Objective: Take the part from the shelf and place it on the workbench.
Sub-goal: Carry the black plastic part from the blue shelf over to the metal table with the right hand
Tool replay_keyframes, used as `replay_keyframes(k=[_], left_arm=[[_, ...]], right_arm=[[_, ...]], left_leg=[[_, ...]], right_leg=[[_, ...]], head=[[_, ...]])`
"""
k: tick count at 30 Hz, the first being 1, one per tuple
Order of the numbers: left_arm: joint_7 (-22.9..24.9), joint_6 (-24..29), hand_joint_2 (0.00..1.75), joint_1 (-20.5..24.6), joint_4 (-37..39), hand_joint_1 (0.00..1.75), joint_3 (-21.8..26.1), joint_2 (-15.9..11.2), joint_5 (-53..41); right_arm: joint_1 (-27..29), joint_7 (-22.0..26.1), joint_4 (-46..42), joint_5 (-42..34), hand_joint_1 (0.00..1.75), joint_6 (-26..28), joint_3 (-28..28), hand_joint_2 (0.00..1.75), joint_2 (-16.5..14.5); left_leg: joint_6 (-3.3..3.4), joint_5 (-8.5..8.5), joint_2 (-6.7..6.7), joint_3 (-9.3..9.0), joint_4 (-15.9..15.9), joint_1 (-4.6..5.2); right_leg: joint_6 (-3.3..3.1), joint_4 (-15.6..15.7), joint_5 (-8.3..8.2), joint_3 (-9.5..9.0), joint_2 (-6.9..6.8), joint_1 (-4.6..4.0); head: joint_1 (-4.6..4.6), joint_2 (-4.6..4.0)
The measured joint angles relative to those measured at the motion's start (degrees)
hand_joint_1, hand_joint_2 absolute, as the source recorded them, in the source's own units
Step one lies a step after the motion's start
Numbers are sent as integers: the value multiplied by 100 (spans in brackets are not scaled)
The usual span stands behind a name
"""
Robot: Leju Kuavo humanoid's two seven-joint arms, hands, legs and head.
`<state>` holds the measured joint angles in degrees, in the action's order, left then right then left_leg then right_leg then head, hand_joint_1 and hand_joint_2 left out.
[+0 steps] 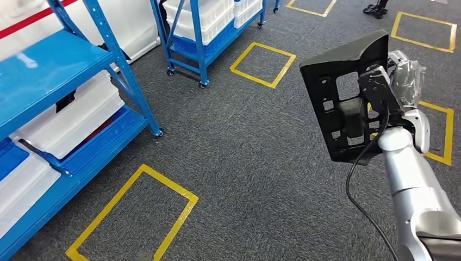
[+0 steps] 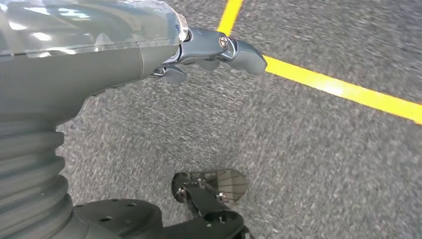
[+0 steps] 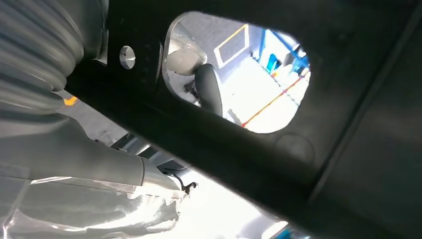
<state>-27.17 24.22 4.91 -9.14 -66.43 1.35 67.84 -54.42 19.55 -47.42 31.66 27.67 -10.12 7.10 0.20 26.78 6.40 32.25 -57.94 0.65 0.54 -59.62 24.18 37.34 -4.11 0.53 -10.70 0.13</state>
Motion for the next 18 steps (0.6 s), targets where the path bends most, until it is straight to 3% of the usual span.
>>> replay_keyframes(k=[2, 4, 6, 8, 9, 11, 13, 15, 17, 18], left_arm=[[-5, 0, 175, 3, 0, 0, -1, 1, -1], [-8, 0, 175, 9, 0, 0, -2, 1, -2], [-9, -4, 175, -5, 0, 0, -5, 1, -4], [-1, -19, 175, -34, 0, 0, -25, 1, -10], [6, -27, 175, -44, 0, 0, -40, 1, -18], [26, -39, 175, -46, 0, 0, -80, 1, -61], [43, -51, 175, -42, 3, 0, -112, -8, -102], [56, -70, 175, -36, 7, 0, -134, -18, -112], [61, -84, 175, -20, 7, 0, -145, -13, -114], [61, -86, 175, -6, 7, 0, -147, -9, -114]], right_arm=[[29, -16, -54, 17, 175, -1, 28, 175, 13], [26, -25, -107, 23, 175, -1, 46, 175, 19], [26, -37, -137, 33, 175, -3, 47, 175, 16], [61, -59, -146, 52, 175, -14, 48, 175, 16], [84, -71, -153, 63, 175, -19, 52, 175, 17], [120, -91, -195, 91, 175, -23, 63, 175, 20], [142, -106, -249, 115, 175, -25, 72, 175, 24], [193, -130, -303, 127, 175, -31, 84, 175, 57], [281, -149, -376, 136, 175, -44, 105, 175, 134], [313, -151, -414, 140, 175, -48, 117, 175, 175]], left_leg=[[-62, 49, 83, -27, -16, -15], [-116, 241, -131, 57, -260, -54], [-138, 611, -465, 364, -961, -82], [-136, 831, -577, 698, -1641, -87], [-126, 782, -591, 752, -1718, -87], [-81, 387, -670, 560, -1206, -87], [-22, 34, -973, 252, -471, -101], [11, -29, -1152, 119, -159, -101], [49, -46, -1029, 82, -66, -103], [81, -78, -959, 62, -11, -111]], right_leg=[[-73, 18, -17, 4, 155, 8], [-142, 36, -34, -7, 284, 28], [-190, 41, -41, -12, 418, 28], [-208, 38, -43, -12, 589, 10], [-209, 34, -44, -13, 683, 3], [-207, 18, -45, -16, 874, 0], [-180, 2, -56, 0, 1037, 9], [-106, 9, -93, 45, 1180, 42], [-14, 38, -135, 80, 1311, 70], [15, 20, -118, 100, 1253, 61]], head=[[0, 1], [-1, 1], [-2, 1], [-1, 1], [-1, 1], [-1, 0], [-1, 0], [-2, 1], [-1, 0], [0, 0]])
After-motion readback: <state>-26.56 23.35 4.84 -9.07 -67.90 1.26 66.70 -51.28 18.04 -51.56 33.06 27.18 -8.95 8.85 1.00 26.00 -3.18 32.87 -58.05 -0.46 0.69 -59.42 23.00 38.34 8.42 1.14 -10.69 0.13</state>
